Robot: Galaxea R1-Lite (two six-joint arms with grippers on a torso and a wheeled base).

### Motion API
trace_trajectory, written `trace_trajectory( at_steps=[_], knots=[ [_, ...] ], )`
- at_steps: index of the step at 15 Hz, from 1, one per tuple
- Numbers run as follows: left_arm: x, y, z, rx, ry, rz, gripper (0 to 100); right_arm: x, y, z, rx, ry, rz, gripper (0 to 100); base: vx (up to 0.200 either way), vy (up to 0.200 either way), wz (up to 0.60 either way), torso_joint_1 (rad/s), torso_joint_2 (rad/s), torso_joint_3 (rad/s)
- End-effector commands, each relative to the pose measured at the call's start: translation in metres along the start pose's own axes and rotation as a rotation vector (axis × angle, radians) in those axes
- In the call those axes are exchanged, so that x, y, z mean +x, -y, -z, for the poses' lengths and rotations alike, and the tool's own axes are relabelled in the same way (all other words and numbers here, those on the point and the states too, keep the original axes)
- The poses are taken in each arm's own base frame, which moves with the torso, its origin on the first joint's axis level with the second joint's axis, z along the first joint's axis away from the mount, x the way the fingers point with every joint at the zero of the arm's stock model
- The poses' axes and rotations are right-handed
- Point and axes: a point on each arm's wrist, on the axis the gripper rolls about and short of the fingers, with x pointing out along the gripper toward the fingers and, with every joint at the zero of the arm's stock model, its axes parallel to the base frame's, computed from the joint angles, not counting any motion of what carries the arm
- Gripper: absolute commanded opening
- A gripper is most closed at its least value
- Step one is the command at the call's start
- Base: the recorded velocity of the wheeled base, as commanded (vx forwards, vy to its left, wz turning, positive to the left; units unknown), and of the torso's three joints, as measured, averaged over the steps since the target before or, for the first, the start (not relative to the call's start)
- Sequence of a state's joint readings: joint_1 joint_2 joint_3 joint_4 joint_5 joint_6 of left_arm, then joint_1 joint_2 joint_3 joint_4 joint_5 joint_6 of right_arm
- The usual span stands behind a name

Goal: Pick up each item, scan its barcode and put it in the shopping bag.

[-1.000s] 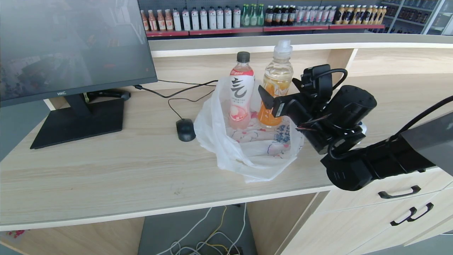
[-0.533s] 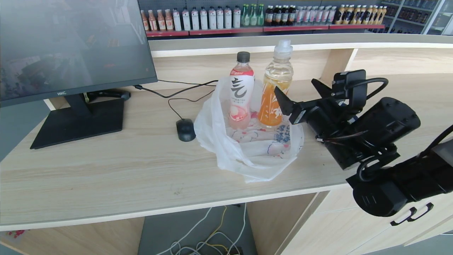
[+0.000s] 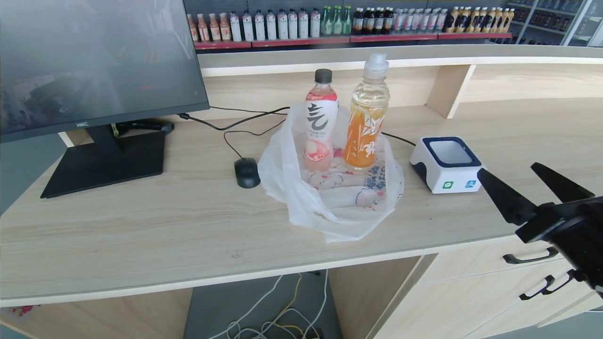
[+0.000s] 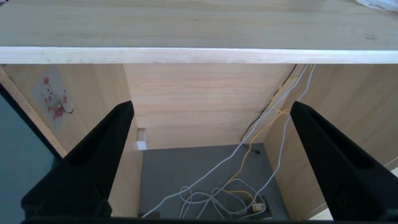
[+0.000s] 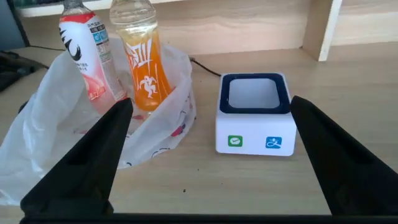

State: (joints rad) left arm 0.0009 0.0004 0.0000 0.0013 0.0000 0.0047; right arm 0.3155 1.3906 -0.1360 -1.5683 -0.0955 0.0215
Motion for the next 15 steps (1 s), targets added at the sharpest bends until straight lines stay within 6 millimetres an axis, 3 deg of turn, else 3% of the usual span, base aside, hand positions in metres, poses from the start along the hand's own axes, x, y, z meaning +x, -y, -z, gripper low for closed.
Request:
trace_trajectory(
  at_steps=[1, 3, 5, 7, 9, 11, 15],
  knots=[
    [0.000, 0.000, 0.000, 0.000, 0.000, -0.001, 100, -0.061, 0.015, -0.024, 0.050, 0.117, 0.081, 100, 0.000, 0.000, 0.00, 0.000, 0.00, 0.000],
    [0.000, 0.000, 0.000, 0.005, 0.000, 0.001, 100, -0.079, 0.015, -0.023, 0.049, 0.039, 0.084, 100, 0.000, 0.000, 0.00, 0.000, 0.00, 0.000],
    [0.000, 0.000, 0.000, 0.001, 0.000, 0.001, 100, -0.108, 0.016, -0.008, 0.079, -0.143, 0.108, 100, 0.000, 0.000, 0.00, 0.000, 0.00, 0.000],
    [0.000, 0.000, 0.000, 0.001, 0.000, 0.001, 100, -0.155, 0.017, 0.013, 0.078, -0.318, 0.100, 100, 0.000, 0.000, 0.00, 0.000, 0.00, 0.000],
    [0.000, 0.000, 0.000, 0.003, 0.000, 0.001, 100, -0.191, 0.018, 0.031, -0.008, -0.380, 0.053, 100, 0.000, 0.000, 0.00, 0.000, 0.00, 0.000],
    [0.000, 0.000, 0.000, 0.003, 0.000, 0.001, 100, -0.207, 0.020, 0.041, -0.064, -0.388, 0.029, 100, 0.000, 0.000, 0.00, 0.000, 0.00, 0.000],
    [0.000, 0.000, 0.000, 0.003, 0.000, 0.001, 100, -0.208, 0.019, 0.043, -0.089, -0.403, -0.004, 100, 0.000, 0.000, 0.00, 0.000, 0.00, 0.000]
  ],
)
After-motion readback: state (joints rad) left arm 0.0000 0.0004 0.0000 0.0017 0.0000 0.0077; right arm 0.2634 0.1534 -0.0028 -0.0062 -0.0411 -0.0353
